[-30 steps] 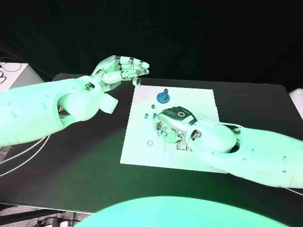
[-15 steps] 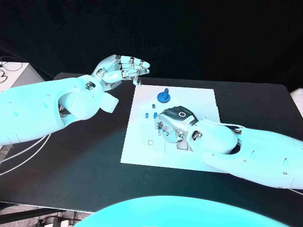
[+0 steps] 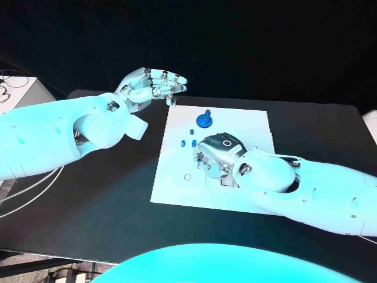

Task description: Assemble the parts on the task board

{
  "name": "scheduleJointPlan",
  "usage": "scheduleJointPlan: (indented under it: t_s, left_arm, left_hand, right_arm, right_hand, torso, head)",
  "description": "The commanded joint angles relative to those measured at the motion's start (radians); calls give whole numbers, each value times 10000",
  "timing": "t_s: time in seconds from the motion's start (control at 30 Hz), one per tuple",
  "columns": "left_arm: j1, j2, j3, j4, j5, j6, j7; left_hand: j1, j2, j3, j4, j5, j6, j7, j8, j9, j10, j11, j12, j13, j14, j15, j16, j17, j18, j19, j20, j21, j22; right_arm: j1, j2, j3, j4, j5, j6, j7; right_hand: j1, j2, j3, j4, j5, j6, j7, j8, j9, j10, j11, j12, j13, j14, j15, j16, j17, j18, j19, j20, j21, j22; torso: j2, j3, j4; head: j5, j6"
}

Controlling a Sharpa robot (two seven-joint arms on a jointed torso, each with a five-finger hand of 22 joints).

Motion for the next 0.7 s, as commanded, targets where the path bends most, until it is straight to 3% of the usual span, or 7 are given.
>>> scheduleJointPlan:
  t_s: [0.03, 0.7]
  left_arm:
    - [7, 14, 8, 12, -30, 40, 30]
    - [7, 15, 8, -20, -47, 46, 28]
  left_hand:
    - [-9, -46, -63, 0, 3, -94, 2, -44, 10, -87, 15, 24, -14, -19, 34, -42, -11, 137, 86, 2, -50, -12]
    - [-9, -47, -68, 0, 3, -98, 3, -43, 12, -105, 19, 23, -16, -20, 36, -43, -12, 137, 87, 3, -56, -16]
  right_arm:
    - [-21, 9, -4, -5, -95, 95, -5]
    - [-118, 30, -14, -17, 57, 90, 28]
  right_hand:
    - [-21, 108, 37, -17, 24, 36, -4, 40, 9, 466, -396, 36, 110, 401, -59, 10, 6, -132, 42, -4, 20, 9]
    - [-21, 108, 37, -17, 24, 36, -4, 40, 9, 466, -396, 36, 110, 401, -59, 10, 6, -132, 42, -4, 20, 9]
  torso:
    - [1, -8, 8]
    - [2, 2, -2]
  head:
    - [20, -25]
    - [98, -75]
